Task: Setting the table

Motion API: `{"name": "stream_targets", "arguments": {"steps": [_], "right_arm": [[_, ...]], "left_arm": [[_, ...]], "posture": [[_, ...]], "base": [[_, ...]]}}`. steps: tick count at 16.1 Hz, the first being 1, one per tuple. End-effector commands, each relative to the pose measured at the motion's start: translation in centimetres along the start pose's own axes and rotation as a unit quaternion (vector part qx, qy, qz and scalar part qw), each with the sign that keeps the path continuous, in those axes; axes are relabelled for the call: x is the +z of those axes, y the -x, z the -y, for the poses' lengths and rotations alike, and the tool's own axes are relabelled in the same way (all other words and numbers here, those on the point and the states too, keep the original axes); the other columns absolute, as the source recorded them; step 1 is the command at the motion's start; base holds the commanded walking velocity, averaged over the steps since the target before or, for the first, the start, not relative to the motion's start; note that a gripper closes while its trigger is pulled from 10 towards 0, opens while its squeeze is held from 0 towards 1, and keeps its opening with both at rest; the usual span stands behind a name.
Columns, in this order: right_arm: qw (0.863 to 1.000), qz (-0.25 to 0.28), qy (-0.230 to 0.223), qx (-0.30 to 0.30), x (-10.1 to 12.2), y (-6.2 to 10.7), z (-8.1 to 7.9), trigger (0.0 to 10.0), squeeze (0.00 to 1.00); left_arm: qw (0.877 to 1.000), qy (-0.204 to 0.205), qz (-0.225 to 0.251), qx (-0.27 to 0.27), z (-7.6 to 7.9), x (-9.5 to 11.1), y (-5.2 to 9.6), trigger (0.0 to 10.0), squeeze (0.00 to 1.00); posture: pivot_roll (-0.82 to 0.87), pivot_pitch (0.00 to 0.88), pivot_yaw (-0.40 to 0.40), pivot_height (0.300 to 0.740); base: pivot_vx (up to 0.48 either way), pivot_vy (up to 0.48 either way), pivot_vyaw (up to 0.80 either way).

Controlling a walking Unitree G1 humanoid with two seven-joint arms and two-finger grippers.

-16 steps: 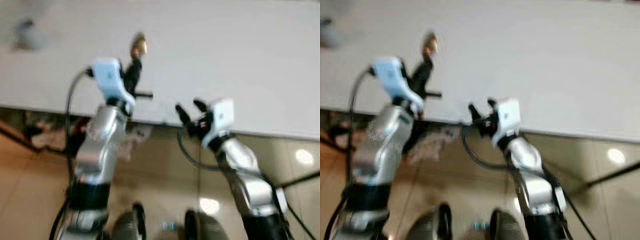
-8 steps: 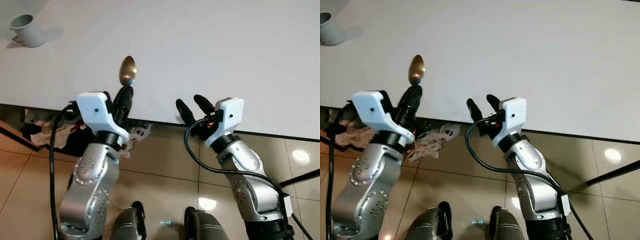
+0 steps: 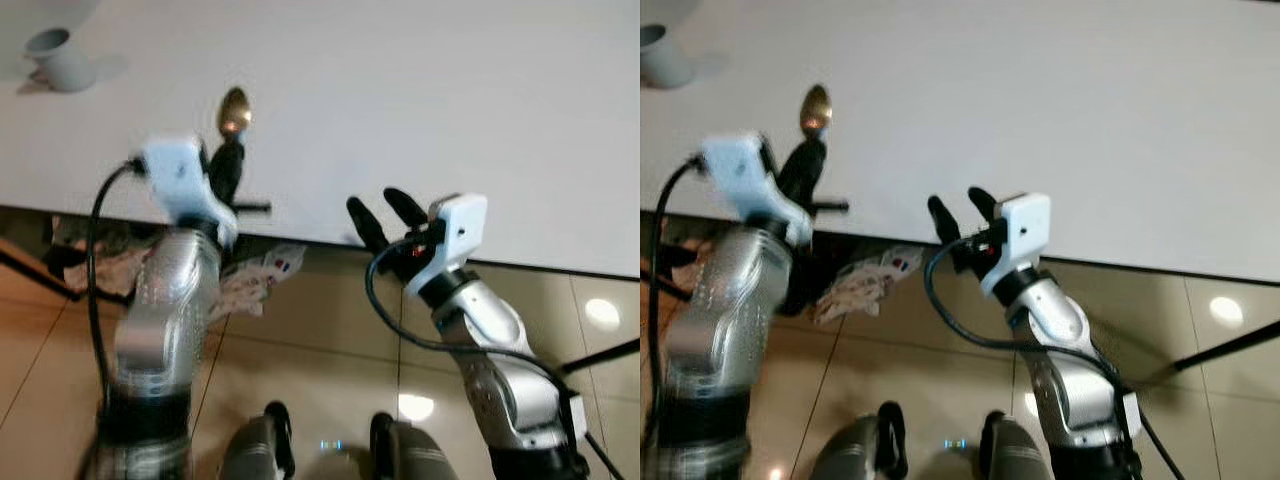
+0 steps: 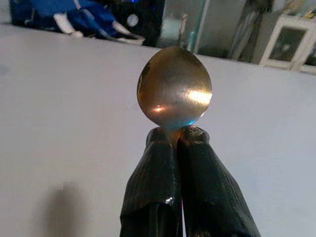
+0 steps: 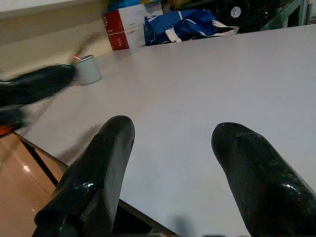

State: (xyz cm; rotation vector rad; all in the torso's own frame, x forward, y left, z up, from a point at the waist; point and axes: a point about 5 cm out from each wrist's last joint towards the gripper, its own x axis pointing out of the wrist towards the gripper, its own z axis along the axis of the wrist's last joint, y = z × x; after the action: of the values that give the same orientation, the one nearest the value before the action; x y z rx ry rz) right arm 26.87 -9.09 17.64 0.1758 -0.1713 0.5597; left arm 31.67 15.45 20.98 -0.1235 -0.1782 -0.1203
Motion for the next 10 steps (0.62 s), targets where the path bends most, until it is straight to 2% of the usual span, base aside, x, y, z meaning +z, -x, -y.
{"name": "stream_targets", "arguments": {"steps": [1,2,4,7,8,10], "right_arm": [[1.0,0.004,-0.008,0.0,0.4,0.2,-0.2,10.0,0.0],[1.0,0.006,-0.006,-0.003,0.8,0.6,-0.3,10.0,0.0],[1.0,0.007,-0.003,-0.012,1.8,1.3,-0.4,10.0,0.0],[1.0,0.007,0.003,-0.02,2.9,2.1,-0.6,10.0,0.0],[1.0,0.005,0.005,-0.024,3.3,2.3,-0.6,10.0,0.0],[1.0,0.004,0.005,-0.027,3.7,2.4,-0.6,10.0,0.0]], "left_arm": [[1.0,0.004,-0.011,0.005,-0.9,-0.6,-0.9,10.0,0.0],[1.0,0.014,-0.02,-0.004,-1.4,-0.7,-2.4,10.0,0.0],[0.998,0.005,-0.051,-0.025,-2.1,-1.6,-5.3,10.0,0.0],[0.996,0.013,-0.067,-0.063,-1.5,-1.9,-7.1,10.0,0.0],[0.995,0.01,-0.069,-0.065,-1.5,-1.8,-7.9,10.0,0.0],[0.996,-0.003,-0.071,-0.061,-1.6,-1.7,-8.4,10.0,0.0]], "posture": [[-0.14,0.28,0.055,0.74],[-0.16,0.309,0.059,0.74],[-0.19,0.353,0.059,0.74],[-0.23,0.404,0.063,0.74],[-0.24,0.419,0.062,0.74],[-0.24,0.427,0.063,0.74]], "base": [[0.0,0.0,0.0],[0.0,0.0,0.0],[0.0,0.0,0.0],[0.0,0.0,0.0],[0.0,0.0,0.0],[0.0,0.0,0.0]]}}
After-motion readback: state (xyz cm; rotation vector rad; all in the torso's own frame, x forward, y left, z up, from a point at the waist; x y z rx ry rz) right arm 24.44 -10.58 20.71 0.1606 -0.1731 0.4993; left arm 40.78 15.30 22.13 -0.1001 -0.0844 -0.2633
